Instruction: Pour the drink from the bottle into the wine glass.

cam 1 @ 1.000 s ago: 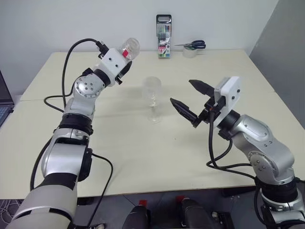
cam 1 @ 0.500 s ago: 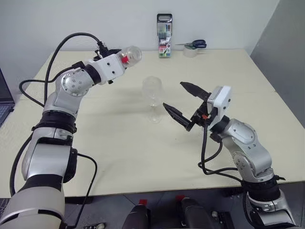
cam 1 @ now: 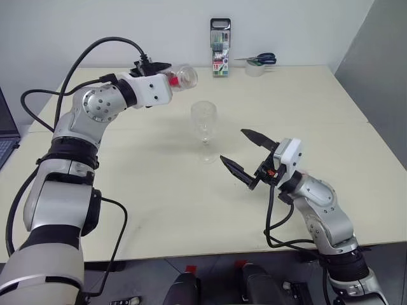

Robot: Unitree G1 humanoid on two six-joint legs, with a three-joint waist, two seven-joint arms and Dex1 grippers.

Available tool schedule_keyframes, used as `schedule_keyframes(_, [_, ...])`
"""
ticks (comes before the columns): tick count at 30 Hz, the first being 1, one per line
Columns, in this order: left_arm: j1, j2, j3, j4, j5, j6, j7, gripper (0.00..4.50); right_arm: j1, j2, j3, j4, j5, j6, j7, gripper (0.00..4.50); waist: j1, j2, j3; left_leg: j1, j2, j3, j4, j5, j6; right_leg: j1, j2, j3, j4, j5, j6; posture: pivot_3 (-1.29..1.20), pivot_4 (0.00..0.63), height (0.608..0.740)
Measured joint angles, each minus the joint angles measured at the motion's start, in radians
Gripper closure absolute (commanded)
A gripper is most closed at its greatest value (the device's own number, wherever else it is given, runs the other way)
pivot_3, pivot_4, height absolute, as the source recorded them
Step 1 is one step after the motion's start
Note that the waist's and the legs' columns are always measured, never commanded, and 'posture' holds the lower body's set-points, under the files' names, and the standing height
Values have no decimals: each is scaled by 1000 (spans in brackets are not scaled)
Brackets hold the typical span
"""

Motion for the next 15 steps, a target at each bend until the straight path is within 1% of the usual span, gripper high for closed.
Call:
schedule_keyframes(7, [-35,0,-18,40,25,-39,2,2714,-1,24,-31,3,2,1,-15,0,0,0,0,0,0,0,0,0,0,0,0,0,0,0,0,0,150,740])
schedule_keyframes(11, [-49,4,-40,62,63,-71,18,2714,-1,47,-53,3,5,7,-37,0,0,0,0,0,0,0,0,0,0,0,0,0,0,0,0,0,150,740])
schedule_keyframes(15, [-51,9,-47,77,86,-95,36,2714,-2,74,-88,3,47,52,-69,0,-1,0,0,0,0,0,0,0,0,0,0,0,1,0,0,0,150,740])
